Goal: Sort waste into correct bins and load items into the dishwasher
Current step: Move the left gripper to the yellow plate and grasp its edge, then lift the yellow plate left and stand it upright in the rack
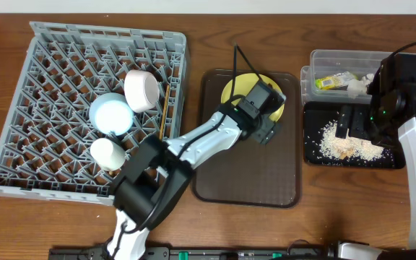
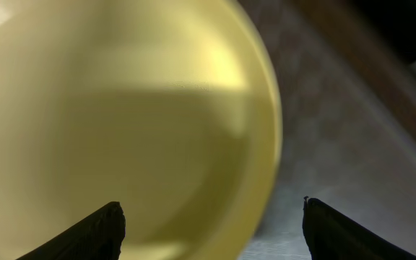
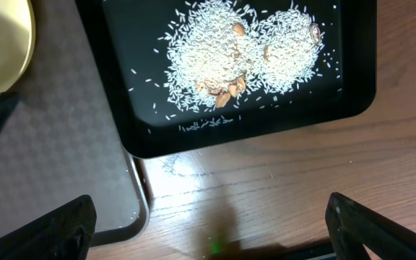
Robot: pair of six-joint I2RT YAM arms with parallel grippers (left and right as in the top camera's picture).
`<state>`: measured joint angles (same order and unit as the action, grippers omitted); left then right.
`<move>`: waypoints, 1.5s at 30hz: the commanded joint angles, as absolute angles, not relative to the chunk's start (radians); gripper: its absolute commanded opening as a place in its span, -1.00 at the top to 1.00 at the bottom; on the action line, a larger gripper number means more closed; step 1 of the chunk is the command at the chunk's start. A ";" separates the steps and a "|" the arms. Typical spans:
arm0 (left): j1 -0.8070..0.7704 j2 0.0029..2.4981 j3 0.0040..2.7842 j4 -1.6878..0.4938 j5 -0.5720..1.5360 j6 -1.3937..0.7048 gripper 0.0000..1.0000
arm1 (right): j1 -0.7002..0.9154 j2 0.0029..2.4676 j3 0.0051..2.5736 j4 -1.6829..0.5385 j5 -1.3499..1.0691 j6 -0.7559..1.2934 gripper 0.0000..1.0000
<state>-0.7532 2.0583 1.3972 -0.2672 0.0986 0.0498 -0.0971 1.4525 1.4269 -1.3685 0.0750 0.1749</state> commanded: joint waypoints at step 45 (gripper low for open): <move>-0.651 1.504 1.402 -0.609 0.119 -0.023 0.88 | -0.098 1.449 1.442 -1.370 0.070 0.167 -0.99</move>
